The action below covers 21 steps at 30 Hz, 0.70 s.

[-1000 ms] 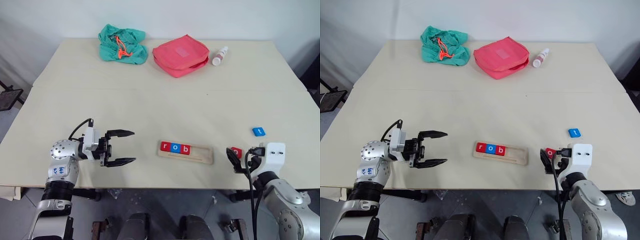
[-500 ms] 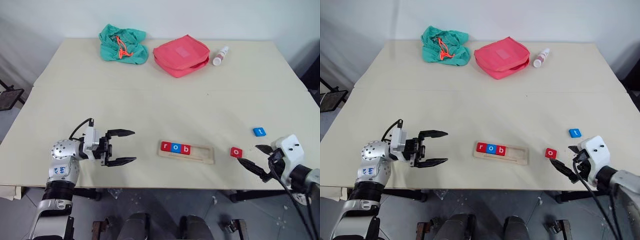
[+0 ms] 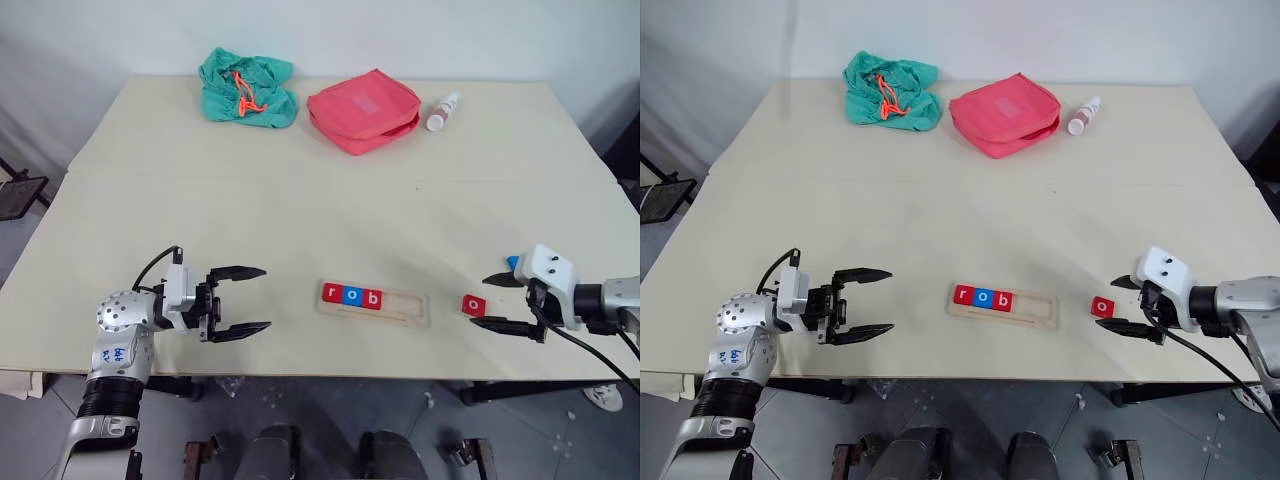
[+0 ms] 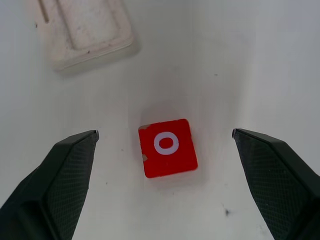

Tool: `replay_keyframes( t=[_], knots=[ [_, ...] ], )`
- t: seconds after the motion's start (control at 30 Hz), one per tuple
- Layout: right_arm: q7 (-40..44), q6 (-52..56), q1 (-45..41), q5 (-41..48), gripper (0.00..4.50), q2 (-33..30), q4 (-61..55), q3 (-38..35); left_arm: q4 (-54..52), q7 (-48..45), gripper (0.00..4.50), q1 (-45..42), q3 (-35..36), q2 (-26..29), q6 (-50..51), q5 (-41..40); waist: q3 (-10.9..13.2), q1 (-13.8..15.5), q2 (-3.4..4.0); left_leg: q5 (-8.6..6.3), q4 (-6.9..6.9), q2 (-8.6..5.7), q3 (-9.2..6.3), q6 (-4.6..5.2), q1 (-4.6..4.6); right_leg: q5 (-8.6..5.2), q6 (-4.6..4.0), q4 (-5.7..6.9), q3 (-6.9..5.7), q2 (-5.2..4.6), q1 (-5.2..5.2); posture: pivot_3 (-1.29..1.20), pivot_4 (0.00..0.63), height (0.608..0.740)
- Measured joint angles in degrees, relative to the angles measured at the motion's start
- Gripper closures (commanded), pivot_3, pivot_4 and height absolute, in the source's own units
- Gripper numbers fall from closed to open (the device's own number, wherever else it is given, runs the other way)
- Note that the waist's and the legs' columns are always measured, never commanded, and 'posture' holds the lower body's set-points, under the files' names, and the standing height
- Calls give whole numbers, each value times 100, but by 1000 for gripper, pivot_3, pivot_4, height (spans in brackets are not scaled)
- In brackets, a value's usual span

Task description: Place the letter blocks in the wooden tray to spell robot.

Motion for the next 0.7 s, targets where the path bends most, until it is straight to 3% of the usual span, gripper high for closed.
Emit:
replay_keyframes(
  t=[0.7],
  knots=[
    [188,-453,-453,-554,26,208,650,423,-301,160,0,243,126,120,71,-9,0,-2,0,0,5,1,-2,-1,-2,0,0,0,-6,1,1,0,150,740]
  ],
)
